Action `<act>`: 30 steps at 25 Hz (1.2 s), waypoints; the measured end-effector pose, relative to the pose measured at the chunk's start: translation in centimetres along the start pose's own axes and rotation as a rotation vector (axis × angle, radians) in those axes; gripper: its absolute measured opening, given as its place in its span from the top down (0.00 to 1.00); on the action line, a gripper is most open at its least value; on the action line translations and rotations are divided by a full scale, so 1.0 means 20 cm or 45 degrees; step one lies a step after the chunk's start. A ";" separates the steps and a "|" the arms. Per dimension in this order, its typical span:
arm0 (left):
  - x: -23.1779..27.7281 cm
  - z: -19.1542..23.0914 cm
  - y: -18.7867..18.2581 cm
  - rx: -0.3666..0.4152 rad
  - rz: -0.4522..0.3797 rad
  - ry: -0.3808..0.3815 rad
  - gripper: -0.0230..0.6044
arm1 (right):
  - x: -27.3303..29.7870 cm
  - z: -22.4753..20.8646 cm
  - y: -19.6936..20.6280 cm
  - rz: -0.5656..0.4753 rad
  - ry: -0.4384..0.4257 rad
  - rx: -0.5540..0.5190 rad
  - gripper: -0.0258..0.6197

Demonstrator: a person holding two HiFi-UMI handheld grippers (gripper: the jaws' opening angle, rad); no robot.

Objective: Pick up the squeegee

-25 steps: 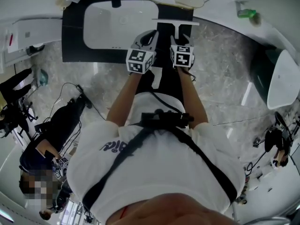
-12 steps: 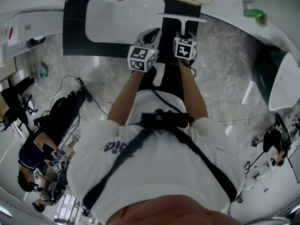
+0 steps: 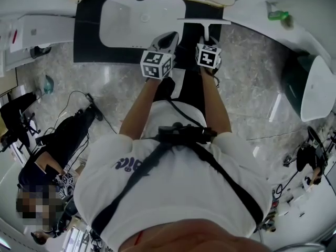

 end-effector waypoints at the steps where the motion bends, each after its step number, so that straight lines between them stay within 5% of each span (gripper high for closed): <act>1: -0.02 0.00 -0.01 0.002 -0.009 0.003 0.94 | -0.04 0.01 0.00 -0.020 0.002 0.010 0.81; 20: -0.76 -0.12 -0.70 0.264 -0.447 0.034 0.94 | -1.22 0.47 -0.65 -0.855 -0.076 -0.038 0.81; 30: -1.01 -0.20 -0.89 0.352 -0.576 -0.012 0.95 | -1.63 0.58 -0.75 -1.115 -0.116 -0.043 0.81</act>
Point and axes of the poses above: the fingertips, and each gripper's own axes: x forward along the fingers, z to its left, y out of its underside, the point moved 5 cm from there along -x, backward along the fingers, and after that the axes turned 8 degrees about z, right-handed, at the moved point
